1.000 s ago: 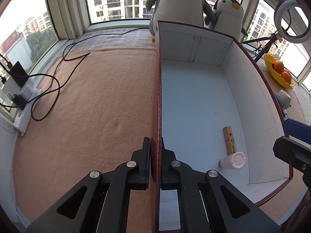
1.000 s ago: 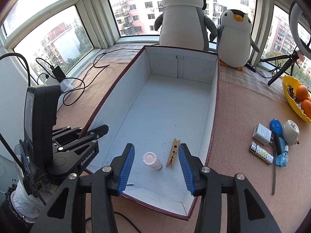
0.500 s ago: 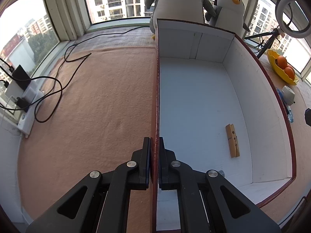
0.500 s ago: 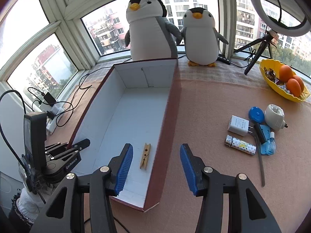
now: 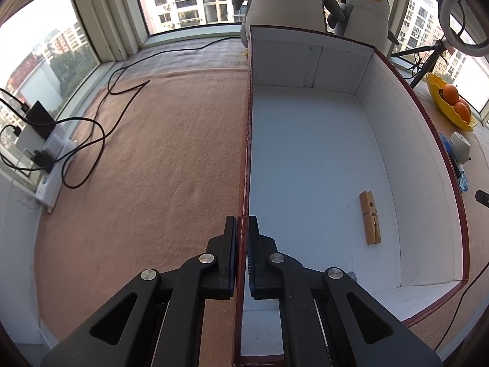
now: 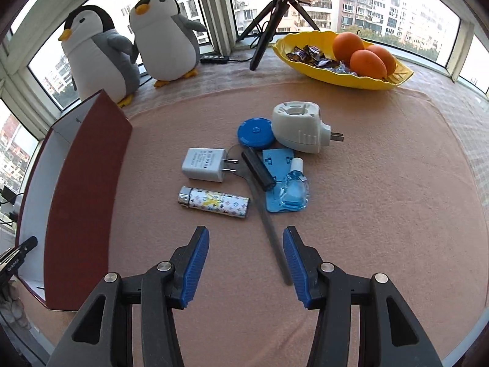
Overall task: Organize rigid objects
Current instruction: 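Move the right tool to the grey spoon handle and grasp it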
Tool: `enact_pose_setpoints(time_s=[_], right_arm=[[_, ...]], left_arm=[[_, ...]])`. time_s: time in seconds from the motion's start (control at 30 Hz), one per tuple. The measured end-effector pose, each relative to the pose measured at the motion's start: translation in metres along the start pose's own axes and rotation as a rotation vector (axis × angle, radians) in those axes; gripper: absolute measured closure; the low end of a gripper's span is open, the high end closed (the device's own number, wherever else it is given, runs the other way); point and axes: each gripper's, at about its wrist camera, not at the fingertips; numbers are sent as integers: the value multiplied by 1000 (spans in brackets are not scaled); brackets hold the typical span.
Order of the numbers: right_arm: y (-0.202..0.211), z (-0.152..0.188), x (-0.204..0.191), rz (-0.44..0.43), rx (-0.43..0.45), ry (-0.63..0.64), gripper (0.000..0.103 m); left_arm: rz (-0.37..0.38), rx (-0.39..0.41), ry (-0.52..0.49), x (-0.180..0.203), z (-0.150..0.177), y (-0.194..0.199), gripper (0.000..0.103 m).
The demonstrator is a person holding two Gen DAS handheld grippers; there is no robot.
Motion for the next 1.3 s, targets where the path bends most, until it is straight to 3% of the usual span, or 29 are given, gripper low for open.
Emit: enact_pose_setpoints(time_s=[0.13,0.23,0.57,0.77,0.9,1.3], right_arm=[[-18,1,12,-4,-44,28,57],[-30,0,12,-28,-69,49,58],[-62,-14,1,-49,-142,163,79],[-71,-26,-2,-47,-159,231,83],[-73,-28,-1,-70,-172,242,95],[-51,5,5,-132,-153,181,96]], left_arm=[[-7,-10,3,1,1,0,89],[-15,-12,7,1,2,0,88],[-34,-23,40,-4,2,-2,88],[-43,-26,53,-5,1,-3,88],[-45,-30,54,-4,2,-4,88],[-40,-29,47,-2,2,-4,88]])
Point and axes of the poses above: each gripper's, at about its wrist camera, not at the fingertips, and y roughly against the way its jaws point, x to its right, z to its underside, and after that the axes turned 13 degrees about y, right-handed
